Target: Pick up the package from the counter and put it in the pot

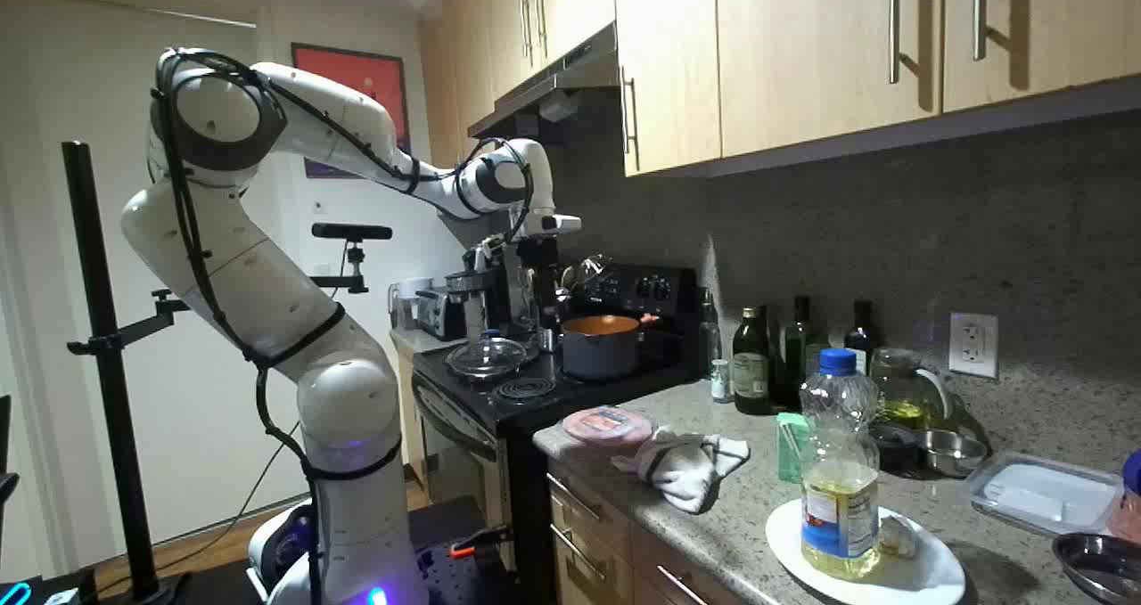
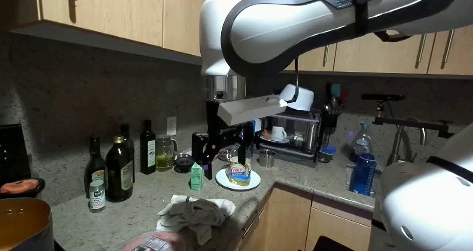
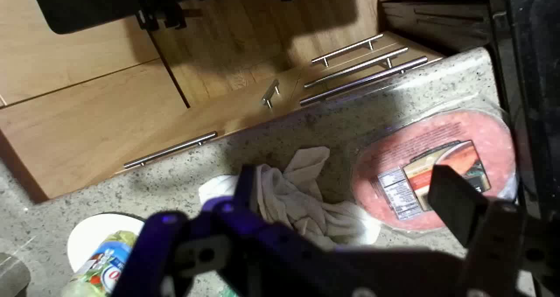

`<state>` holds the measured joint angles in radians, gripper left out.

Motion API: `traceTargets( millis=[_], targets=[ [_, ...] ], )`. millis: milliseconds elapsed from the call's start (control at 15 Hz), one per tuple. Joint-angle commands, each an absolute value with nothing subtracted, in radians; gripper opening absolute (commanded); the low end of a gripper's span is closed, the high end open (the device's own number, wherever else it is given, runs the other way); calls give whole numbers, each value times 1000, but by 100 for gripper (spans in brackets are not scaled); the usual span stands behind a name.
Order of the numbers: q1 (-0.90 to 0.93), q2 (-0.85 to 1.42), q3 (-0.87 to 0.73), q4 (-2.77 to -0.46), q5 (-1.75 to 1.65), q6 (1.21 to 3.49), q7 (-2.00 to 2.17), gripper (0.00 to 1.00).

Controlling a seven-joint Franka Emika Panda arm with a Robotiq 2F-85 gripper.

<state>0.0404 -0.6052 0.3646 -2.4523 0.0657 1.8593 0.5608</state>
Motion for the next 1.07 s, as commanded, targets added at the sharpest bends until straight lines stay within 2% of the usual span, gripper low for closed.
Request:
traceTargets(
  millis=[0,400,1000],
  targets=[
    [61,-600,348,-2451,55,1858,571,100],
    [47,-515,344,-2391,-18,1921,520,100],
    [83,-320,249,-2314,2,2179,347,100]
  ],
)
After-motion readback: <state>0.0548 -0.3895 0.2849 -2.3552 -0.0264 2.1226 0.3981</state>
